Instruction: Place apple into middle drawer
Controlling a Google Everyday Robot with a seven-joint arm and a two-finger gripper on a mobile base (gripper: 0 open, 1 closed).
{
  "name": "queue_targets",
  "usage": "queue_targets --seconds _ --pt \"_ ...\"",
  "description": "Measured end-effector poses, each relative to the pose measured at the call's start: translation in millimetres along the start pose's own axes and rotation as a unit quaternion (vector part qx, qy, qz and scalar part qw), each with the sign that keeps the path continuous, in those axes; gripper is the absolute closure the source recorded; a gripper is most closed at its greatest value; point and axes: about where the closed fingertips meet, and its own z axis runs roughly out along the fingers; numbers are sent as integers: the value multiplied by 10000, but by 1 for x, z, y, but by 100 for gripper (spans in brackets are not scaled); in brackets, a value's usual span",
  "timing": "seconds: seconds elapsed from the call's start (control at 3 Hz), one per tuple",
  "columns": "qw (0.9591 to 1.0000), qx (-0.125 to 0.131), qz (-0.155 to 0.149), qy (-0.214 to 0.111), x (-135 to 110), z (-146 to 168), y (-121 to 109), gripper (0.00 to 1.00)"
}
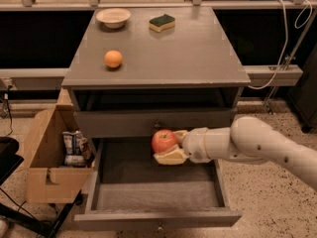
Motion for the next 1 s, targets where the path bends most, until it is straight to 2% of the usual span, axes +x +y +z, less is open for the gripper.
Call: queue_targets --seconds 0.33,0.67,1.0 --pt "9991 -343 197 148 34 77 18 100" --pt "9980 -490 346 191 66 145 29 100" --pt "9980 -490 346 191 66 145 29 100"
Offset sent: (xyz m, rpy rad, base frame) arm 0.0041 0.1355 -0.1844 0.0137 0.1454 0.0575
